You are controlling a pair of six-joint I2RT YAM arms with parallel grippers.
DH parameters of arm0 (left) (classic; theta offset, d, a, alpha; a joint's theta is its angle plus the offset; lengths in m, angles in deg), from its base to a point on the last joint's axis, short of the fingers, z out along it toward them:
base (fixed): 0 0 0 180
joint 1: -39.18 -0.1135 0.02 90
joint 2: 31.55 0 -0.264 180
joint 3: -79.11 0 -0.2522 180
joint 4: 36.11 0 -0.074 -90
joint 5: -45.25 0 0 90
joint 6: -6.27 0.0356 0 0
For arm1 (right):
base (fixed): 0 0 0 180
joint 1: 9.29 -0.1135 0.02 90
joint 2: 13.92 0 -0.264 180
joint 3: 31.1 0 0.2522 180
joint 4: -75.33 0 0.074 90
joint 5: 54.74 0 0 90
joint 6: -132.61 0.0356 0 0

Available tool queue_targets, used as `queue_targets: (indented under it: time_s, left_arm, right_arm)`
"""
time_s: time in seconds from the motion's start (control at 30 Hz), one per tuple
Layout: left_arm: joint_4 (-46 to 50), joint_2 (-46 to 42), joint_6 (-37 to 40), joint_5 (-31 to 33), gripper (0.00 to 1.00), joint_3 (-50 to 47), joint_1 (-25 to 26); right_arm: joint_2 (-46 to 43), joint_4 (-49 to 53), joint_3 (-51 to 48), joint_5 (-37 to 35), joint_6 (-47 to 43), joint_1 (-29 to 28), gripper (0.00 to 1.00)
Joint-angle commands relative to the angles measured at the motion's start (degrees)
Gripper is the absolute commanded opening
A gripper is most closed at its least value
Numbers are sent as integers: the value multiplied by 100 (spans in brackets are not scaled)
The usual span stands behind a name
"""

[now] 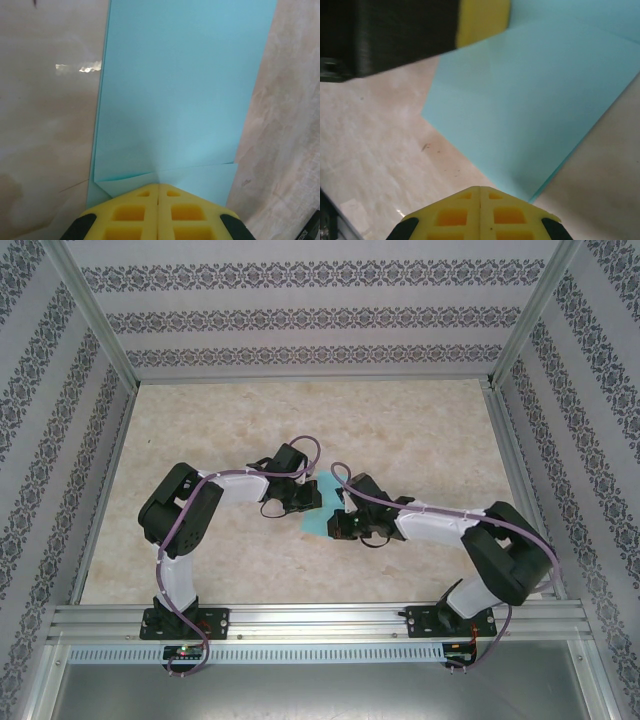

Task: Fold a paper plane with a square sheet of paper (pick it up from the middle)
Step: Fold the triangle a second time at the center of the table.

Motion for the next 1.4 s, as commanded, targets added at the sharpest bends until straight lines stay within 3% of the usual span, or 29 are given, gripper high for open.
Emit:
queue_targets:
  time_s: [0.0, 0.13, 0.43, 0.77, 0.97, 1.37]
  left_arm:
    - [286, 91, 183, 293, 7, 67, 64]
    - [226, -62, 231, 358, 9, 89, 65]
    - [-658, -511, 50, -327, 13, -300, 311]
    - [-500, -14, 40, -115, 11, -365, 483]
    - [-403, 103, 233, 166, 11, -399, 246]
    - [-529, 254, 684, 4, 11, -321, -666]
  right_arm:
    - [254, -136, 125, -322, 275, -50, 2]
    - [410, -249, 39, -433, 487, -54, 2]
    - [406, -59, -61, -582, 634, -65, 2]
    - [410, 257, -59, -669, 713, -76, 2]
    - [497, 658, -194, -818, 737, -38, 2]
    - [818, 740, -473, -856, 793, -34, 2]
